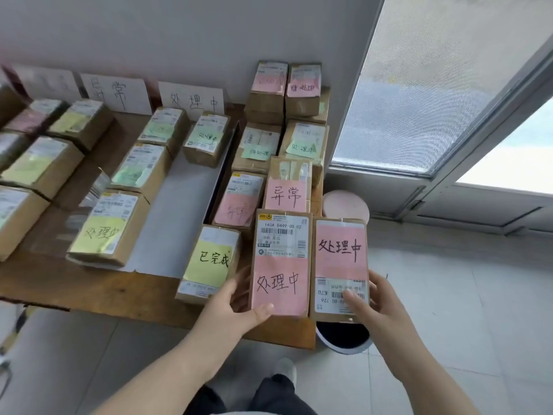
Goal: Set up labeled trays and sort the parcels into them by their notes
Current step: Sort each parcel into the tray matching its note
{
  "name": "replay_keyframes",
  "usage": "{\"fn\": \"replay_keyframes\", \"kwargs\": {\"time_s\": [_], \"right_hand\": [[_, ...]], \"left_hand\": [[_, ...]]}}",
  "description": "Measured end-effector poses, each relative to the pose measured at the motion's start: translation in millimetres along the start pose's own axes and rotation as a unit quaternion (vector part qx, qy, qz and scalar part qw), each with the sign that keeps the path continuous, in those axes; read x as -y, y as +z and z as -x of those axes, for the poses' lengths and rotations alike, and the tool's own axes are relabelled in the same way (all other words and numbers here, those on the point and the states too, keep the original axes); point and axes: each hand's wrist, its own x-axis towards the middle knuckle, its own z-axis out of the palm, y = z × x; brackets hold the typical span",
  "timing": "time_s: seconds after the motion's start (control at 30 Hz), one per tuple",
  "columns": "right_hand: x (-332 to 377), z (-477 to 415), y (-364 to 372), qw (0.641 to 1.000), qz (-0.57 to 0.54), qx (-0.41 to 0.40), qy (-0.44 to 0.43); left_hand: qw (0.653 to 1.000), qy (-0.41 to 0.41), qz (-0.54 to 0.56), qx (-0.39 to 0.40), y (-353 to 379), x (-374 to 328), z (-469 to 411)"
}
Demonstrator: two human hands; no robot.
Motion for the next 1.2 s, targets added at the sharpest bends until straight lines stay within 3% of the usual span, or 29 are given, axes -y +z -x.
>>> {"fn": "replay_keyframes", "kwargs": {"time_s": [0.33, 0.77, 1.0, 1.2], "right_hand": [[58, 30, 106, 0.992, 0.012, 0.031, -0.123], [65, 81, 294, 0.982, 0.003, 0.038, -0.184], [57, 90, 344, 0.984, 0.027, 0.063, -0.163], [45, 73, 371, 0.992, 0.040, 0.037, -0.110]], "left_hand": [[0.995, 0.094, 0.013, -0.018, -105, -35, 26], [0.983, 0.180, -0.011, -0.041, -293, -28, 74], [0.985, 0.163, 0.001, -0.053, -344, -7, 81], [0.992, 0.112, 0.023, -0.058, -360, 4, 66]]}}
